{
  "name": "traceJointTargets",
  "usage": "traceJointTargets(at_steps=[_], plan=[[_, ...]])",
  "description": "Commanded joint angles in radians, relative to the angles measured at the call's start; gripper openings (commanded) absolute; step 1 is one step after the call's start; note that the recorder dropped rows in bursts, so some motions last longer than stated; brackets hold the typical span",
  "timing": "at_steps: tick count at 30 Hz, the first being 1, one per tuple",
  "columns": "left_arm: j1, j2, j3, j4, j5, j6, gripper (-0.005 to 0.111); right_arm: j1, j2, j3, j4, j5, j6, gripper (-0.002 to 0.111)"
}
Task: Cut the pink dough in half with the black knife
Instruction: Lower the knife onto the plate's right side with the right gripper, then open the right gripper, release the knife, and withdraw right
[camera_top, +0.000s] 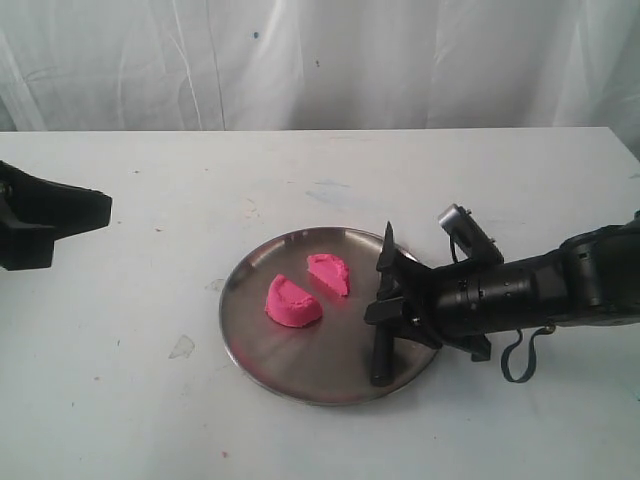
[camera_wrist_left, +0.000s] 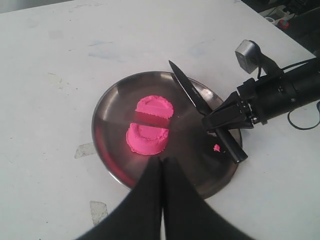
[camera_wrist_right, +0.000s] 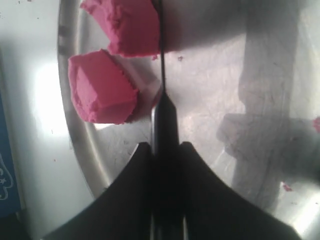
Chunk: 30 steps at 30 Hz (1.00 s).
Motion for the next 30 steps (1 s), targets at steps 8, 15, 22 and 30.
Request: traceJointTargets(at_steps=[8, 15, 22, 30], plan=[[0.0, -0.007, 0.005, -0.022, 0.007, 0.004, 0.0, 0.022, 0.006, -0.003, 0.001, -0.061, -0.024, 0.018], [0.0, -0.007, 0.005, -0.022, 0.011, 0.004, 0.0, 0.022, 0.006, -0.003, 0.001, -0.047, -0.024, 0.031], [0.0, -0.007, 0.005, -0.022, 0.011, 0.004, 0.0, 0.022, -0.013, -0.001, 0.001, -0.013, -0.024, 0.032], [0.0, -0.007, 0.005, -0.022, 0.019, 0.0, 0.0, 0.022, -0.143, 0.003, 0.001, -0.051, -0.024, 0.031]])
